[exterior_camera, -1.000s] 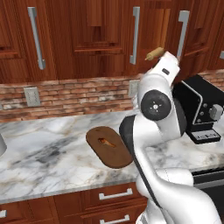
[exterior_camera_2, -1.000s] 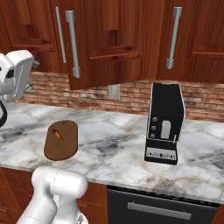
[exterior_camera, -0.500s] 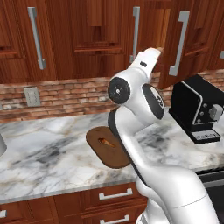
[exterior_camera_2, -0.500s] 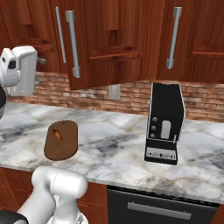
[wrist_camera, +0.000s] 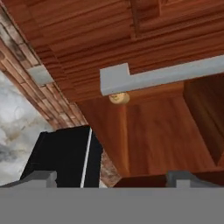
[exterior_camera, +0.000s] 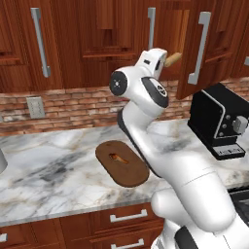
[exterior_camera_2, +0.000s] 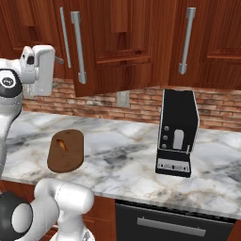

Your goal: Open the cabinet, retrieve the rolling pin, and place it next to the meat on the cutting board to prepare for tenderizing.

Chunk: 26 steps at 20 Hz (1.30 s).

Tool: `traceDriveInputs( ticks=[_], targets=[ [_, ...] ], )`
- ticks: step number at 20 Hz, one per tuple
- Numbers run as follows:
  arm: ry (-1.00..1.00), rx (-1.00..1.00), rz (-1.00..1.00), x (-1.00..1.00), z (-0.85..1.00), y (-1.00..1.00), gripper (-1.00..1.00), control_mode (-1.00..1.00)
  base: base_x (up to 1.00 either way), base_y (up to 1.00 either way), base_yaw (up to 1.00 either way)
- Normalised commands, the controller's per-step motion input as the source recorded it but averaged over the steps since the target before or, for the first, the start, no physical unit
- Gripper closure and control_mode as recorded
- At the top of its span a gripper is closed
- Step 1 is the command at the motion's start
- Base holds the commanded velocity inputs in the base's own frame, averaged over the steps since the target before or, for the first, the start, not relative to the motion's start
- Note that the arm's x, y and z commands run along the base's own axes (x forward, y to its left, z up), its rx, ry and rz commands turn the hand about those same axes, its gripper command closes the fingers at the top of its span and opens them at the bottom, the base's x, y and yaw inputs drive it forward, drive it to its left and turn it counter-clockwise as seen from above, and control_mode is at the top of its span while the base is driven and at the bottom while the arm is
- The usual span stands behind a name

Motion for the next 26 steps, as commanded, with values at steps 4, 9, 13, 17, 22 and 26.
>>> traceDriveInputs(
  ticks=[4, 9, 13, 17, 22, 26],
  targets=[
    [0.13, -0.05, -0.09, 0.63, 0.0, -0.03, -1.0, -1.0, 0.0, 0.0, 0.0],
    [0.09, -0.02, -0.07, 0.36, 0.0, -0.21, -1.0, -1.0, 0.0, 0.0, 0.0],
    [0.09, 0.0, -0.05, 0.27, 0.0, -0.29, -1.0, -1.0, 0.0, 0.0, 0.0],
    [0.07, 0.0, -0.04, 0.14, 0.0, -0.37, -1.0, -1.0, 0.0, 0.0, 0.0],
    [0.04, 0.0, -0.05, -0.05, -0.08, -0.59, -1.0, -1.0, 0.0, 0.0, 0.0],
    [0.01, 0.0, -0.09, -0.46, -0.18, -0.83, -1.0, -1.0, 0.0, 0.0, 0.0]
  ],
)
